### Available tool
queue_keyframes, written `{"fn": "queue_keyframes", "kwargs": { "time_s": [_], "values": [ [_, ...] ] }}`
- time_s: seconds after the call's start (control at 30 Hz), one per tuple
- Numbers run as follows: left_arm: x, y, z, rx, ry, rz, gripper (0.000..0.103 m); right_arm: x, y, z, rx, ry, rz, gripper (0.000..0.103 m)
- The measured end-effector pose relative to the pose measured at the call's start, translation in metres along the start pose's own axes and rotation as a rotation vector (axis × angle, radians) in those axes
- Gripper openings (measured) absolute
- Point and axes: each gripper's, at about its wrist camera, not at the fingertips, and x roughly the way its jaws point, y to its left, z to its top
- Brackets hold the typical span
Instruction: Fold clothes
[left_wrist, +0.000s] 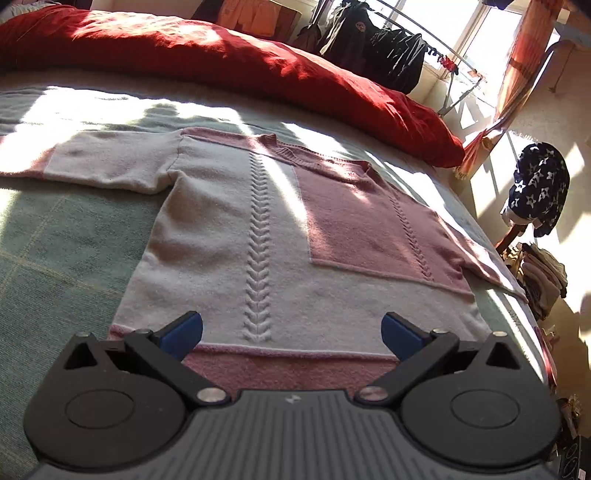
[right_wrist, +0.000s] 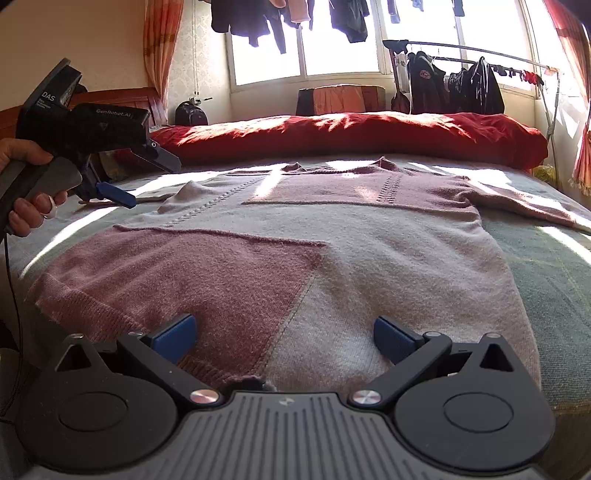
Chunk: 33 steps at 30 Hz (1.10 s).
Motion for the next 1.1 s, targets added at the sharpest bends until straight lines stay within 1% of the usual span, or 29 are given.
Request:
{"fn": "queue_keyframes", "kwargs": {
  "time_s": [0.07, 0.13, 0.27, 0.33, 0.37, 0.43, 0.5, 0.53, 0.63, 0.67, 0.77, 0.87, 0.9, 0.97, 1.03, 1.1],
  "values": [
    [-0.009, -0.013, -0.024, -0.005, 0.02, -0.087, 0.102, 0.0, 0.001, -0.002, -0.012, -0.009, -0.004, 0.103],
    [-0.01, -0.022, -0.043, -0.002, 0.045, -0.122, 0.102, -0.001, 0.002, -0.003, -0.02, -0.013, -0.007, 0.103],
    [0.001, -0.021, -0.073, -0.072, 0.113, -0.141, 0.102, -0.002, -0.001, -0.003, -0.004, -0.018, 0.006, 0.103],
    [-0.004, -0.022, -0.082, -0.09, 0.103, -0.131, 0.102, -0.003, -0.003, -0.004, 0.001, -0.021, 0.013, 0.103],
    [-0.01, -0.026, -0.085, -0.093, 0.113, -0.143, 0.102, -0.004, -0.004, -0.004, 0.003, -0.023, 0.016, 0.103],
    [-0.018, -0.032, -0.084, -0.069, 0.131, -0.151, 0.102, -0.004, -0.004, -0.005, 0.0, -0.028, 0.019, 0.103],
    [-0.026, -0.036, -0.079, -0.047, 0.112, -0.148, 0.102, -0.004, -0.004, -0.006, -0.004, -0.029, 0.018, 0.103],
    [-0.027, -0.034, -0.076, -0.054, 0.096, -0.154, 0.102, -0.004, -0.003, -0.006, -0.006, -0.029, 0.017, 0.103],
    [-0.019, -0.024, -0.072, -0.121, 0.091, -0.175, 0.102, -0.004, -0.003, -0.006, -0.012, -0.029, 0.016, 0.103],
    [-0.012, -0.022, -0.073, -0.131, 0.103, -0.182, 0.102, -0.004, -0.003, -0.007, -0.013, -0.03, 0.017, 0.103],
    [-0.001, -0.023, -0.083, -0.13, 0.138, -0.152, 0.102, -0.005, -0.004, -0.007, -0.015, -0.031, 0.022, 0.103],
    [-0.013, -0.029, -0.084, -0.098, 0.147, -0.149, 0.102, -0.005, -0.004, -0.008, -0.018, -0.034, 0.025, 0.103],
    [-0.018, -0.03, -0.082, -0.082, 0.142, -0.141, 0.102, -0.005, -0.004, -0.009, -0.019, -0.035, 0.023, 0.103],
    [-0.029, -0.025, -0.072, -0.054, 0.089, -0.097, 0.102, -0.005, -0.004, -0.009, -0.02, -0.037, 0.02, 0.103],
    [-0.032, -0.007, -0.061, -0.101, 0.042, -0.067, 0.102, -0.005, -0.003, -0.009, -0.023, -0.037, 0.018, 0.103],
    [-0.029, 0.015, -0.055, -0.164, 0.028, -0.054, 0.102, -0.005, -0.003, -0.009, -0.025, -0.036, 0.018, 0.103]
  ]
}}
